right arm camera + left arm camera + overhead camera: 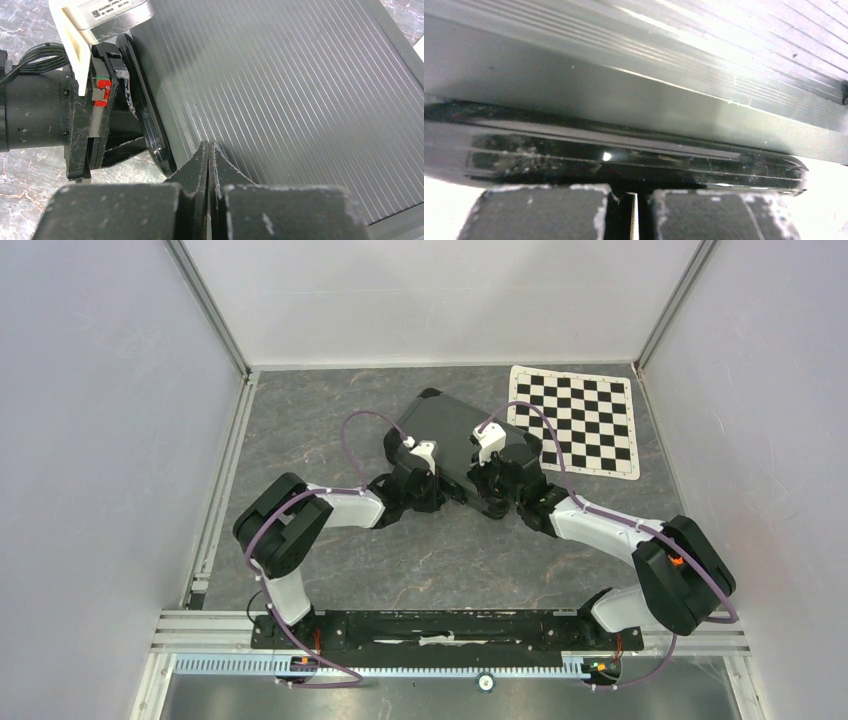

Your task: Pack up texas hold em set

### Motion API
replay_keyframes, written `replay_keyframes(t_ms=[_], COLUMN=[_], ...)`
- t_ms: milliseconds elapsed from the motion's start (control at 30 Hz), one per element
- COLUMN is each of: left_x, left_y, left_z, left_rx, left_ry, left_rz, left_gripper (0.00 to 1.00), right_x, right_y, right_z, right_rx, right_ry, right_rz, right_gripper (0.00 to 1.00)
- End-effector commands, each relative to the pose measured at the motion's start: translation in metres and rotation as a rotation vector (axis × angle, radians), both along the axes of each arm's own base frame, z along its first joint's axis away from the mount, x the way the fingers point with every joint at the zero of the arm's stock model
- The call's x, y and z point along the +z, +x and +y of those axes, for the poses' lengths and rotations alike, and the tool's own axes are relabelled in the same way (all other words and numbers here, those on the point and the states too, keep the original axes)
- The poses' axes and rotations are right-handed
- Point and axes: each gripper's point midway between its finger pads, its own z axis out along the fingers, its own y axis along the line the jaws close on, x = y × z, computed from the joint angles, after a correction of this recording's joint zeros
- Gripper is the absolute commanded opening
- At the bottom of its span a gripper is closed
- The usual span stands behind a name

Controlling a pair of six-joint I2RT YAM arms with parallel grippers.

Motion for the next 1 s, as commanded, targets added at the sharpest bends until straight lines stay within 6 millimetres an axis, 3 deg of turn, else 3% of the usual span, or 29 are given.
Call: replay_keyframes(t_ms=[0,233,400,967], left_x=[0.011,0.048,0.068,0.039], left_y=[0.017,0.001,0.004,0.018], left_z=[0.032,0.043,0.032,0.015], left_rx=[0.078,0.028,-0.013,-0.03], left_ry=[0.116,0.141,0.106,0.069], left_rz=[-0.081,-0.084,-0.108,-0.126], left_gripper=[0.02,0.02,0.02,0.02], right_x=[-0.077,-0.074,-0.072,-0.07], right_y=[-0.06,-0.055,-0.055,-0.055], right_z=[-0.024,-0.02,-0.02,-0.021], right_rx=[0.051,0.054,0.052,0.054], right_ry=[-0.166,-0.167,-0.166,-0.161], right_rz=[0.297,0.288,0.283,0.281], right_gripper=[0.0,0.0,0.0,0.0])
